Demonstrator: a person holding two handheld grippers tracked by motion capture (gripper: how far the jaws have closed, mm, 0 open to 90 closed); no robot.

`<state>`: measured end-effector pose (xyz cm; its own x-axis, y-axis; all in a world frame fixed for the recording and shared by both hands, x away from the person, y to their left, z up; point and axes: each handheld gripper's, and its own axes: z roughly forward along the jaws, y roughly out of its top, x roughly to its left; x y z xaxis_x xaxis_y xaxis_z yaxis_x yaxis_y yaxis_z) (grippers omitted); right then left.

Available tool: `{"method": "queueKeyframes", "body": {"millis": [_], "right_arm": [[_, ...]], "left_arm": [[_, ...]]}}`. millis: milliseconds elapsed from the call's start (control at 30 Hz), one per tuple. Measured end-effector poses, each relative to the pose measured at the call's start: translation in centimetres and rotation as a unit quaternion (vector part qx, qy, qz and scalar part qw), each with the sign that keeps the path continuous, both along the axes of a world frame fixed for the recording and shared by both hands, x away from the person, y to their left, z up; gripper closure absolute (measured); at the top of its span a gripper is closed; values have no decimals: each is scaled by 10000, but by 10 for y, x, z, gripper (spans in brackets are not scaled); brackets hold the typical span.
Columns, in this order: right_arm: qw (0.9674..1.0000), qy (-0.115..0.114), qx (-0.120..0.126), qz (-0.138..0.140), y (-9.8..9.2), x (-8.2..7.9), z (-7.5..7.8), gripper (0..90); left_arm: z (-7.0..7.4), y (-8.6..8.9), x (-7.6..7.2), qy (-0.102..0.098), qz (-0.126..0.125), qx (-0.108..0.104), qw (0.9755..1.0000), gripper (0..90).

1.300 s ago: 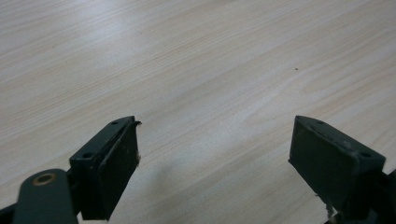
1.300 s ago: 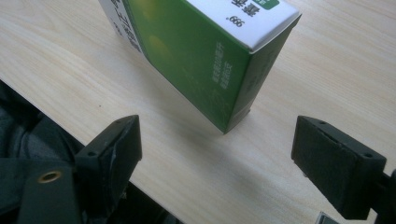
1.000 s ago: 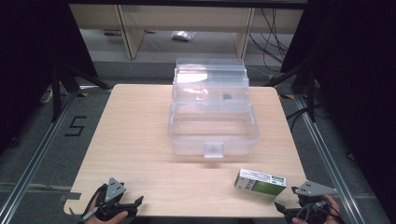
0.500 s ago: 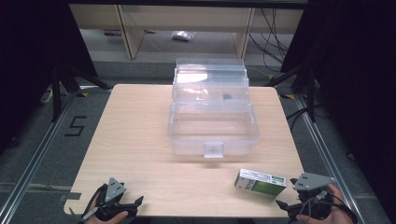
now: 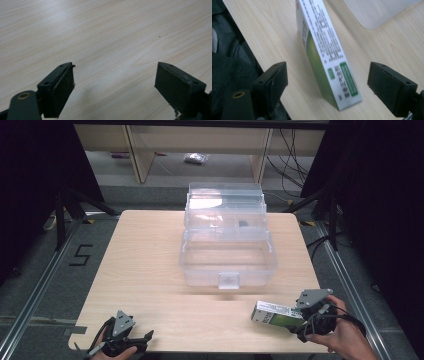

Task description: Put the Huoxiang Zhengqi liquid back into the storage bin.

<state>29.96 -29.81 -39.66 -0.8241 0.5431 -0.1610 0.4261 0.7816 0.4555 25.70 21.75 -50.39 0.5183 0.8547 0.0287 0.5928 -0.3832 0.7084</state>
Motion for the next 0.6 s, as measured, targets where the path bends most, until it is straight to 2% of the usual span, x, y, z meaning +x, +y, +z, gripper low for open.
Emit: {"method": "queueKeyframes", "body": {"millis": [33,133,167,300,433,467,533,600], "right_arm": [[10000,73,-7,28,3,2,0,187],[9998,105,-103,94,7,7,1,186],[9996,196,-133,178,12,10,0,192],[9988,242,-211,379,17,17,-3,203],[9981,343,-319,395,22,21,-7,210],[9973,400,-355,501,23,24,-8,221],[9974,439,-379,431,24,24,-9,230],[9964,467,-415,572,24,27,-10,255]], "left_arm": [[0,0,0,-16,27,-11,10000,152],[0,0,0,-18,14,-5,10000,152],[0,0,0,-7,6,8,10000,152],[0,0,0,-24,30,-9,10000,152],[0,0,0,-23,34,-11,10000,152],[0,0,0,-22,37,-9,10000,152],[0,0,0,-14,22,-5,10000,152],[0,0,0,-3,15,7,10000,152]]}}
